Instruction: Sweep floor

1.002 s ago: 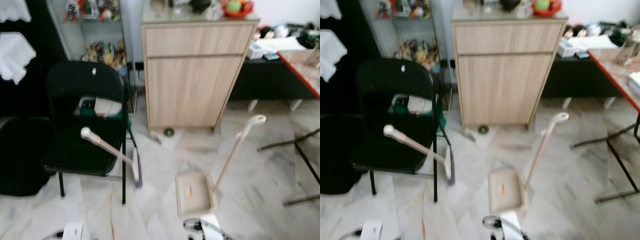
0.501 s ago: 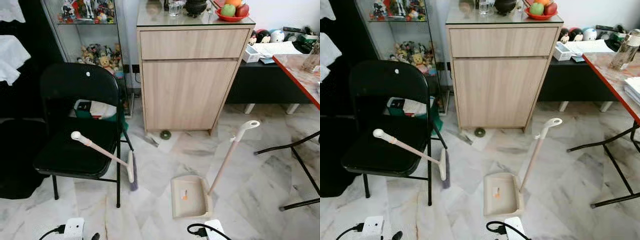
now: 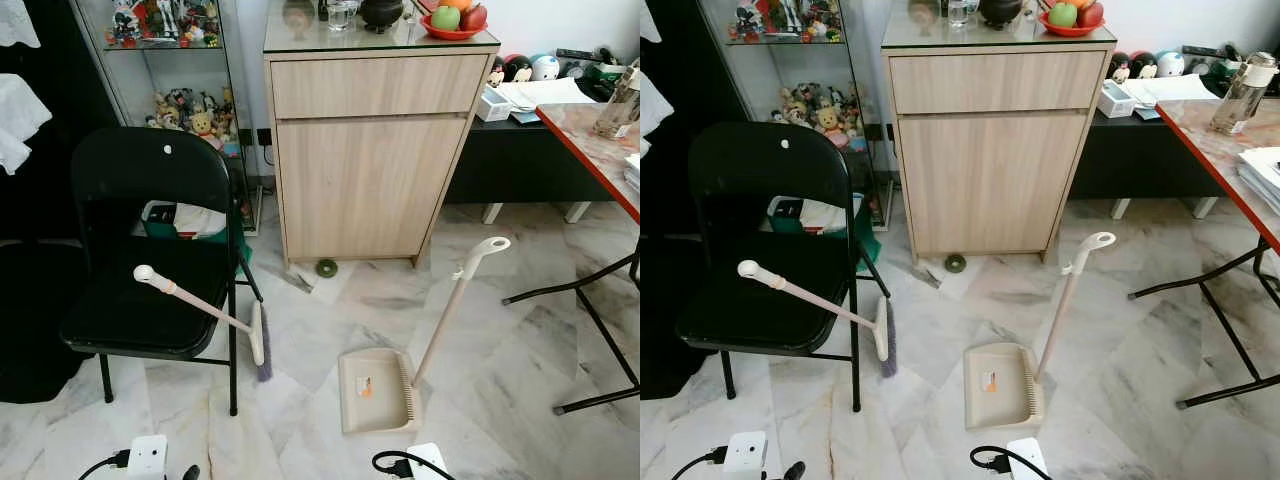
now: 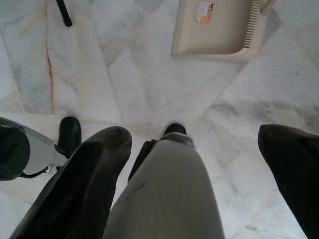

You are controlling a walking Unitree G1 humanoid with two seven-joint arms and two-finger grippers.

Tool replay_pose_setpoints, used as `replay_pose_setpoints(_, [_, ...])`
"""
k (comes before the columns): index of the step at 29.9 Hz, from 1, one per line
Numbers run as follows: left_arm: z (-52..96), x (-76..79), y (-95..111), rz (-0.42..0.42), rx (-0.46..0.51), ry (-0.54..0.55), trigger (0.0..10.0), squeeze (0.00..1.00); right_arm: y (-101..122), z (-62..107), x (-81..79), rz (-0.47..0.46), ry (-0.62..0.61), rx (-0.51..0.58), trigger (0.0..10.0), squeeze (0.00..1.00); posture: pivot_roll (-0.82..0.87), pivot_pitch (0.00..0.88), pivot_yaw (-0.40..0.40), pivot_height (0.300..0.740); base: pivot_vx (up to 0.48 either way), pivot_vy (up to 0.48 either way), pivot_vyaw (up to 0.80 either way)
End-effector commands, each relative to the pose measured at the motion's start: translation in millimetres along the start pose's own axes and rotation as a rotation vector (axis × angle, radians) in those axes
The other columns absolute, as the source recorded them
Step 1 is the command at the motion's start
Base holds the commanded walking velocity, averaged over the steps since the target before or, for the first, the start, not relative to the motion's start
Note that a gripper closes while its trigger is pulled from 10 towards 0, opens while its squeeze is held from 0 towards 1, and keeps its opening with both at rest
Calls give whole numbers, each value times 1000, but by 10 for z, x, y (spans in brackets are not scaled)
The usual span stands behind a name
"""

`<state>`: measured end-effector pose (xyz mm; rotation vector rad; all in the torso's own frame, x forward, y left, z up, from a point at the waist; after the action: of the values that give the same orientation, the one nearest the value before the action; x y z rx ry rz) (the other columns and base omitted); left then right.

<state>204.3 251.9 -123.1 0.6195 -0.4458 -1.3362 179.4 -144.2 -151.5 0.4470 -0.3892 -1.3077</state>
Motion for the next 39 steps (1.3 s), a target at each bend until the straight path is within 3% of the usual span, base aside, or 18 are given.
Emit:
replay_pose_setpoints(1, [8, -18, -71, 34, -30, 10, 10000, 0, -37, 6, 1, -17, -6, -8, 10000, 0, 6, 93, -1, 740, 0, 0, 0])
replay_pose_setpoints(11, [15, -31, -89, 27, -33, 9, 10000, 0, 53, -11, -19, -19, 0, 13, 10000, 0, 17, 83, -4, 740, 0, 376, 0])
replay_pose_setpoints(25, [16, -54, -52, -2, -16, 3, 10000, 0, 17, 6, 107, -49, -16, 5, 10000, 0, 24, 59, 4, 740, 0, 0, 0])
replay_pose_setpoints(29, [11, -43, -46, 32, -17, 4, 10000, 0, 11, 8, 131, -52, -19, 3, 10000, 0, 23, 49, 7, 740, 0, 0, 0])
replay_pose_setpoints(34, [-6, 29, 30, -42, 6, -26, 10000, 0, -7, 15, 171, -51, -23, -3, 10000, 0, 25, 48, 8, 740, 0, 96, 0])
replay_pose_setpoints(39, [-11, 15, 49, -19, 10, -13, 10000, 0, -30, 23, 204, -51, -27, -10, 10000, 0, 28, 49, 8, 740, 0, 0, 0])
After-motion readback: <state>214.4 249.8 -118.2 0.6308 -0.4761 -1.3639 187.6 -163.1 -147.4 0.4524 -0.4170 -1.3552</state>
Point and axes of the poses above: a point about 5 cm out from each wrist's last joint towards the gripper, its own z axis pointing back from the gripper into the wrist, its own y axis along the axis of the wrist's last joint, x = y × z, the point moved 6 cm from there along -z, pointing out of the wrist towards the gripper, and after that the axes turned 3 degrees about z, right-handed, at the moved point
